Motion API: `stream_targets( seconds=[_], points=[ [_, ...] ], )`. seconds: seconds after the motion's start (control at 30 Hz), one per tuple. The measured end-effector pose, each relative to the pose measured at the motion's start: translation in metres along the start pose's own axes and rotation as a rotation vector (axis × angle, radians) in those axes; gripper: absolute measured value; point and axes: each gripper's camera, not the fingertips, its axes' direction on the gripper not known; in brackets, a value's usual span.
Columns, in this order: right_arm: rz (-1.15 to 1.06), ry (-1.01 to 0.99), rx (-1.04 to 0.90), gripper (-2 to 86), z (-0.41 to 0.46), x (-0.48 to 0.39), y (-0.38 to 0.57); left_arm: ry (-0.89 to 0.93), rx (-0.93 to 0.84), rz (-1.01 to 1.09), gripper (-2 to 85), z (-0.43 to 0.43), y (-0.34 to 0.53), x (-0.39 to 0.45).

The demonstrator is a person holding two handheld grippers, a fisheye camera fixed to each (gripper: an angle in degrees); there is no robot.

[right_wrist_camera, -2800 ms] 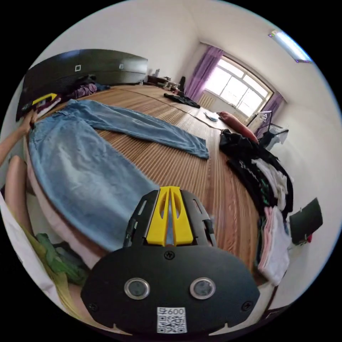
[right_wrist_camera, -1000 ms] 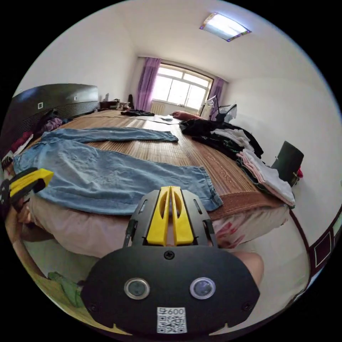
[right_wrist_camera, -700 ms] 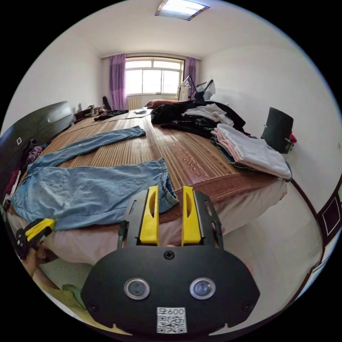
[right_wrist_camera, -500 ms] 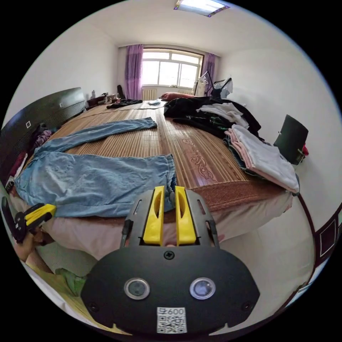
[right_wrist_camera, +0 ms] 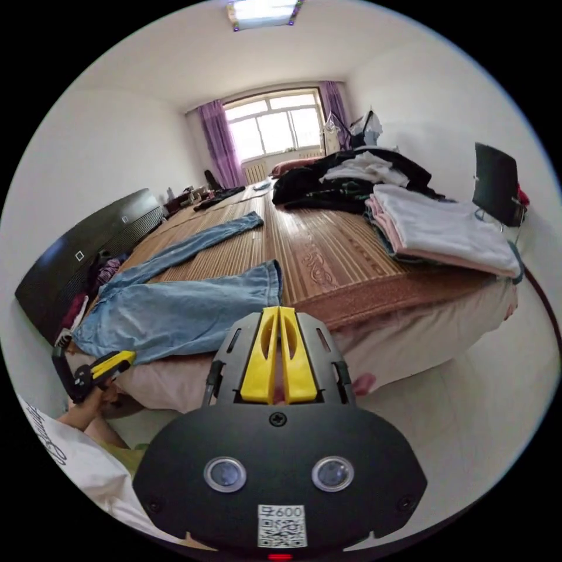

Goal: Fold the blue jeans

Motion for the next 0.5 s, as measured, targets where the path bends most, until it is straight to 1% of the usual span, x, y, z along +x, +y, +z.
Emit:
stream_targets(
  seconds=[0.1,0.23,0.3,0.33,0.37,0.43,0.47,0.5],
  points=[
    [0.028,0.063,0.063,-0.8,-0.002,-0.022,0.016,0.042,-0.006,-0.041,0.5,-0.002,0.002,-0.004],
    [-0.116,0.244,0.09,-0.9,-0.006,-0.082,0.026,0.127,-0.058,-0.084,1.0,-0.004,0.005,-0.008],
    [-0.107,0.246,0.096,-0.8,-0.007,-0.093,0.029,0.164,-0.099,-0.052,1.4,-0.008,0.005,-0.006],
    [-0.085,0.224,0.1,-0.8,-0.009,-0.096,0.03,0.171,-0.095,-0.003,1.7,-0.014,0.004,-0.004],
    [-0.073,0.209,0.099,-0.8,-0.011,-0.096,0.031,0.159,-0.087,0.026,2.0,-0.018,0.004,-0.003],
    [-0.014,0.132,0.091,-0.8,-0.017,-0.095,0.034,0.009,-0.082,0.147,3.9,-0.031,0.002,0.002],
    [-0.001,0.117,0.09,-0.8,-0.018,-0.096,0.035,-0.005,-0.078,0.184,4.6,-0.033,0.001,0.002],
    [0.007,0.1,0.085,-0.8,-0.019,-0.101,0.039,-0.02,-0.062,0.204,7.3,-0.036,0.001,-0.001]
  ],
)
